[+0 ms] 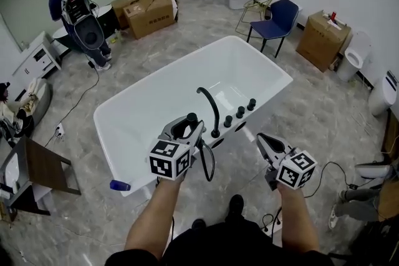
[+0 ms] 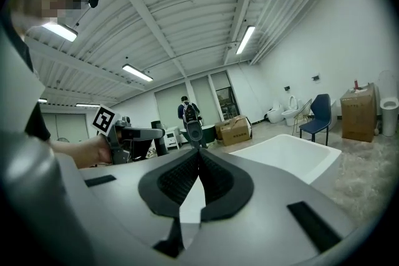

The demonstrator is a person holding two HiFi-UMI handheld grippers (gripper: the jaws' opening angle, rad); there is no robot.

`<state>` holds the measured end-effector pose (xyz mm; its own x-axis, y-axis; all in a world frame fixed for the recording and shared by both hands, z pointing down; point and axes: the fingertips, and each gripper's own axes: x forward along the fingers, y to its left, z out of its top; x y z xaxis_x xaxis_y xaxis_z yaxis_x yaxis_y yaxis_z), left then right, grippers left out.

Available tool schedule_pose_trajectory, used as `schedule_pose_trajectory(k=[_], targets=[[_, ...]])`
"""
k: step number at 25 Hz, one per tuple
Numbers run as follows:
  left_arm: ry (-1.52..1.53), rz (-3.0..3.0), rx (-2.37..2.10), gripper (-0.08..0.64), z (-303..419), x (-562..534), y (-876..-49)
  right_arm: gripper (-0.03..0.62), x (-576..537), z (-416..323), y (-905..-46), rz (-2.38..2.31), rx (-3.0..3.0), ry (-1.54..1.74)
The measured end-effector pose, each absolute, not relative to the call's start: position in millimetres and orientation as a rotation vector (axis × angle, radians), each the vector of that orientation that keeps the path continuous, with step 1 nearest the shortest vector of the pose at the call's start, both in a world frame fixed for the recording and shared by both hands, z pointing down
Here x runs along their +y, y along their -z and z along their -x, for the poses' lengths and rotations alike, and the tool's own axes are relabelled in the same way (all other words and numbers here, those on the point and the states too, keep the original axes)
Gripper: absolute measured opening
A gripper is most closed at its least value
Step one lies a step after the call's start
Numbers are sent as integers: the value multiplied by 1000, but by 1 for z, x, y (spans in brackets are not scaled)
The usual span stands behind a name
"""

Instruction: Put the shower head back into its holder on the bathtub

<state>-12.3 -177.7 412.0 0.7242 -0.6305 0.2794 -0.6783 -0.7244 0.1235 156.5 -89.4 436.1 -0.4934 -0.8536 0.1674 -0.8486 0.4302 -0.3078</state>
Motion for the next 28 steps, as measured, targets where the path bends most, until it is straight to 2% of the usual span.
schedule_pose_trajectory(k=[8, 15, 28], targets=[[-340, -2648, -1127, 152, -23, -207, -417, 17, -135, -176, -449, 1388, 2750, 617], [-308, -2624, -1206, 152, -28, -215, -409, 17, -150, -156, -451, 1193, 2891, 630], [-242, -2677, -1222, 152, 12, -252, -385, 17, -206, -119, -432, 1198, 2901, 610]])
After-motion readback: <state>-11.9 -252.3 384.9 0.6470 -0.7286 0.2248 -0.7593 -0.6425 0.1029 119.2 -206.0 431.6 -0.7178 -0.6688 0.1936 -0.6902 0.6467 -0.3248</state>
